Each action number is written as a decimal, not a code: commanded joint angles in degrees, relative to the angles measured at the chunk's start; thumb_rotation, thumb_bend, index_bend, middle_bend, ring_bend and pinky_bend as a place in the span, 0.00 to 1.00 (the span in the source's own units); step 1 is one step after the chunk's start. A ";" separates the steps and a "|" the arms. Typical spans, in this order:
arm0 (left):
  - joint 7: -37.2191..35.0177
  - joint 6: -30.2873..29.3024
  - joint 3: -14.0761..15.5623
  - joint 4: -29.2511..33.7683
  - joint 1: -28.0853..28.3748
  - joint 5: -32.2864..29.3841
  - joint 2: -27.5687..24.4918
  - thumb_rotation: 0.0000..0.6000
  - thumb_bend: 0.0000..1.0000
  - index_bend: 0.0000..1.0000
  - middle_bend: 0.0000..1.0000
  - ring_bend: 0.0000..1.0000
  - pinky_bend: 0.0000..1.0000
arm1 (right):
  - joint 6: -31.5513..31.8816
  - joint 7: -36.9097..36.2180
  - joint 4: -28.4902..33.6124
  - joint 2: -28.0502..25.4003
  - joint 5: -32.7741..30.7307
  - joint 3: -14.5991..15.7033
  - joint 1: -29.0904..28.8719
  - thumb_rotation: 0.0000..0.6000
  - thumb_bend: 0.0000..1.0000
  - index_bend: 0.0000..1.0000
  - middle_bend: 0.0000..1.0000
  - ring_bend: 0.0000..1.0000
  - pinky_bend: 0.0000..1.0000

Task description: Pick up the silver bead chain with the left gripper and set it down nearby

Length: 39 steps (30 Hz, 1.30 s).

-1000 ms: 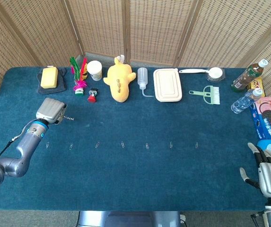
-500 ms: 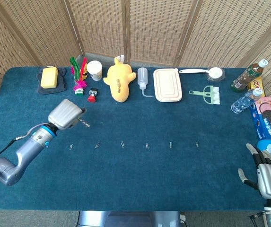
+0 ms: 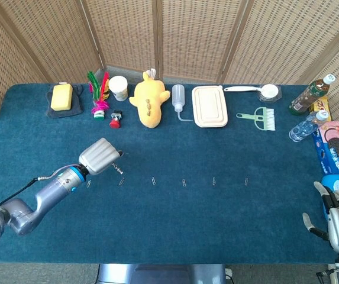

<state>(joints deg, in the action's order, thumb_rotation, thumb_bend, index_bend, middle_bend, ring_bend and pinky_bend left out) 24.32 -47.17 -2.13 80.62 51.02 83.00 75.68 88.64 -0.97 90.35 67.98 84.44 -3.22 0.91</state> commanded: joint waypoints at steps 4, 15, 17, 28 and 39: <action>1.69 2.42 0.44 -1.35 0.23 -2.62 2.05 1.00 0.67 0.64 0.96 0.99 0.93 | -0.28 -0.95 -0.92 0.11 -0.88 0.13 0.51 0.86 0.38 0.12 0.20 0.24 0.18; 5.53 3.80 1.21 -1.37 0.08 -5.16 3.21 1.00 0.67 0.64 0.96 0.99 0.93 | 0.16 -2.71 -2.53 0.59 -0.40 -0.12 0.71 0.86 0.38 0.12 0.20 0.24 0.18; 6.02 4.07 1.32 -1.18 0.06 -5.65 3.19 1.00 0.67 0.64 0.96 0.99 0.93 | 0.30 -3.06 -2.94 0.74 -0.32 -0.20 0.74 0.86 0.38 0.11 0.20 0.24 0.18; 8.50 4.81 1.60 -0.44 0.29 -7.60 3.34 1.00 0.68 0.64 0.96 0.99 0.93 | 1.01 -4.18 -4.29 1.41 0.17 -0.36 0.98 0.86 0.38 0.11 0.20 0.24 0.18; 9.41 4.59 1.48 -1.17 0.49 -8.93 4.27 1.00 0.68 0.64 0.96 0.99 0.93 | 1.66 -4.70 -5.24 2.30 0.96 -0.38 1.10 0.86 0.38 0.11 0.20 0.24 0.18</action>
<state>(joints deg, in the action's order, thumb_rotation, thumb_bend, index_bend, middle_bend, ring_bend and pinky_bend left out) 33.71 -42.59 -0.62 79.50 51.49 74.13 79.90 90.29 -5.67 85.10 70.29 85.39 -3.60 2.01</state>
